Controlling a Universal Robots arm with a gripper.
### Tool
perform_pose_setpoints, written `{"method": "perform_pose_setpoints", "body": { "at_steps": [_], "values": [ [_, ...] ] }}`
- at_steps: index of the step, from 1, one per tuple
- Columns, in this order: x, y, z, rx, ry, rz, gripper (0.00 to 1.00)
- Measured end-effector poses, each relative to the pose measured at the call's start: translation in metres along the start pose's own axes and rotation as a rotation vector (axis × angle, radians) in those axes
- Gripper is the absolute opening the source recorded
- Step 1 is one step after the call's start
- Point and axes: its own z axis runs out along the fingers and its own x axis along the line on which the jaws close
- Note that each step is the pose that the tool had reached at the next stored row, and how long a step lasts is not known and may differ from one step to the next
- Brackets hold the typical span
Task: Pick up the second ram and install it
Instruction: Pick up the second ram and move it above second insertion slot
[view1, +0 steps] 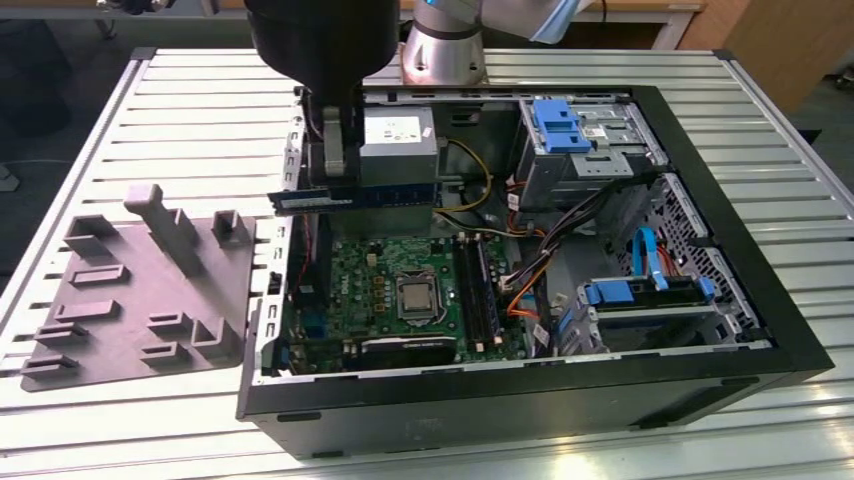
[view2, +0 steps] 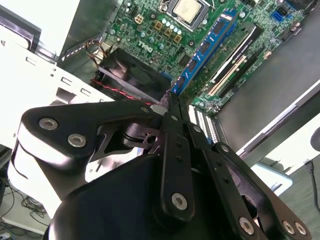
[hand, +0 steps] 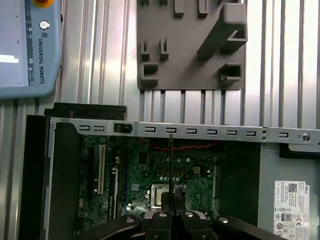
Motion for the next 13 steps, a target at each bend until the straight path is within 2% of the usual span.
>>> {"method": "perform_pose_setpoints", "body": {
  "at_steps": [13],
  "values": [
    [0.0004,-0.0143,-0.0007,0.0,0.0,0.0,0.12]
  ]
}}
